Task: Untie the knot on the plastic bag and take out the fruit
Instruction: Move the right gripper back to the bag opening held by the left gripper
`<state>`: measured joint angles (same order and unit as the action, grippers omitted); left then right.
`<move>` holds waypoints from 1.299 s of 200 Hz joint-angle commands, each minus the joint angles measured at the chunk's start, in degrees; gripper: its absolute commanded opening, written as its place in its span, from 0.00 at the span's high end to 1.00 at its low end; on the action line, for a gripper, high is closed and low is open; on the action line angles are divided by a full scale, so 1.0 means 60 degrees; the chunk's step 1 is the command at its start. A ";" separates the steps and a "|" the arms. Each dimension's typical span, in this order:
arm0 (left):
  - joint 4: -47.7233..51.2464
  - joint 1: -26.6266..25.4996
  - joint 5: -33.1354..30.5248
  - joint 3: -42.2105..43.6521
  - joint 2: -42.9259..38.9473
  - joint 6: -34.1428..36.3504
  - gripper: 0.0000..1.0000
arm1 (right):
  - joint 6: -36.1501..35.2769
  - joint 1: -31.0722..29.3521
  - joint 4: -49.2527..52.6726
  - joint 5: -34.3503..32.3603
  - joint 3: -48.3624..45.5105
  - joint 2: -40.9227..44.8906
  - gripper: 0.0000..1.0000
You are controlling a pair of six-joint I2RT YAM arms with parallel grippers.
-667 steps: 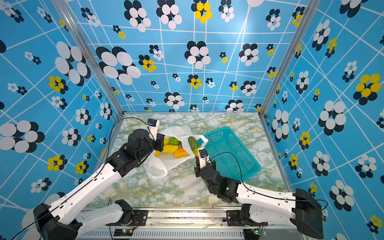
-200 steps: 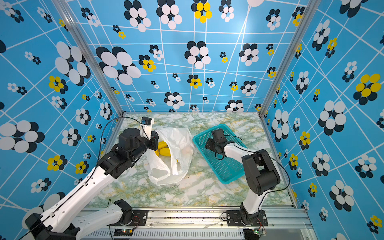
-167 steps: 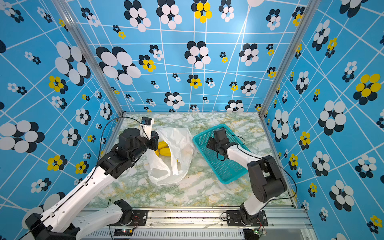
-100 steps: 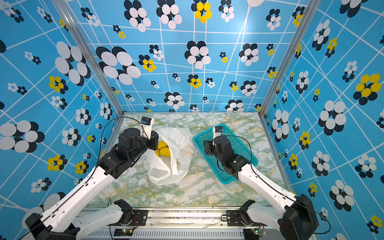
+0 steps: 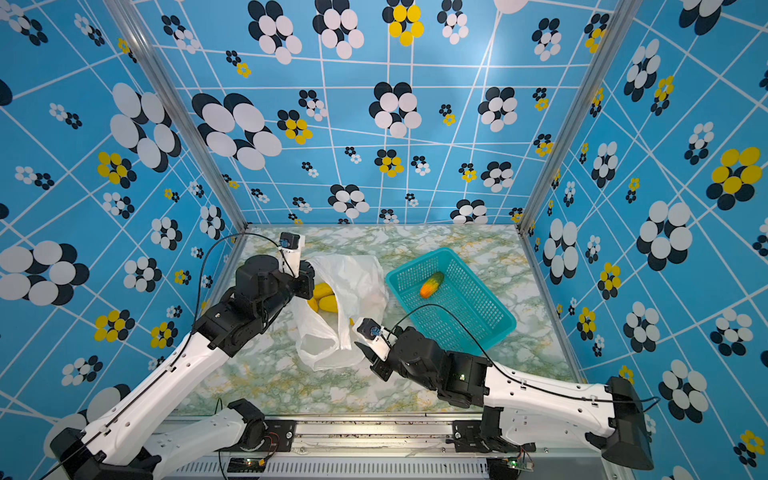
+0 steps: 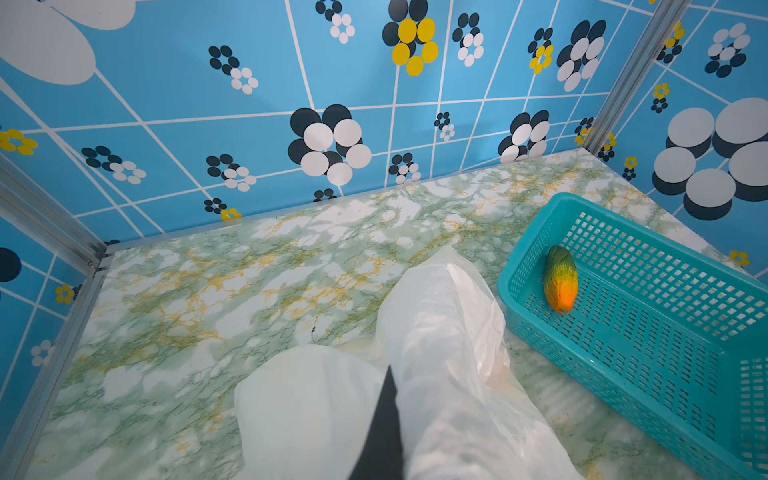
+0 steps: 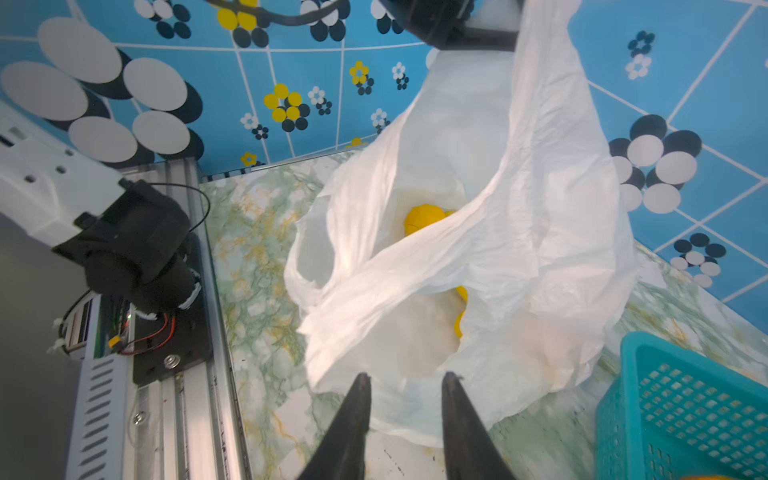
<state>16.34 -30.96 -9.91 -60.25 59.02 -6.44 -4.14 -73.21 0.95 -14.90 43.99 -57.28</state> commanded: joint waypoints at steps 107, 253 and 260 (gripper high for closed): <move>0.0262 0.0284 0.0212 -0.0359 -0.0022 -0.0384 1.00 | -0.0534 -0.1068 -0.2170 -0.1122 -0.0281 -0.3227 0.88; -0.0264 0.0308 0.1287 0.0151 -0.0693 -0.0375 1.00 | 0.4583 0.0902 -0.2864 -0.5295 0.0455 -0.6269 0.62; -0.0365 0.0304 0.1460 0.0222 -0.0761 -0.0349 1.00 | 0.5095 0.1011 -0.2699 -0.5271 0.0420 -0.6179 0.62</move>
<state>16.67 -29.63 -5.23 -60.34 56.71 -8.51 14.11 -69.19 -16.23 -42.22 47.86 -95.15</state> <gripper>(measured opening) 0.040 0.370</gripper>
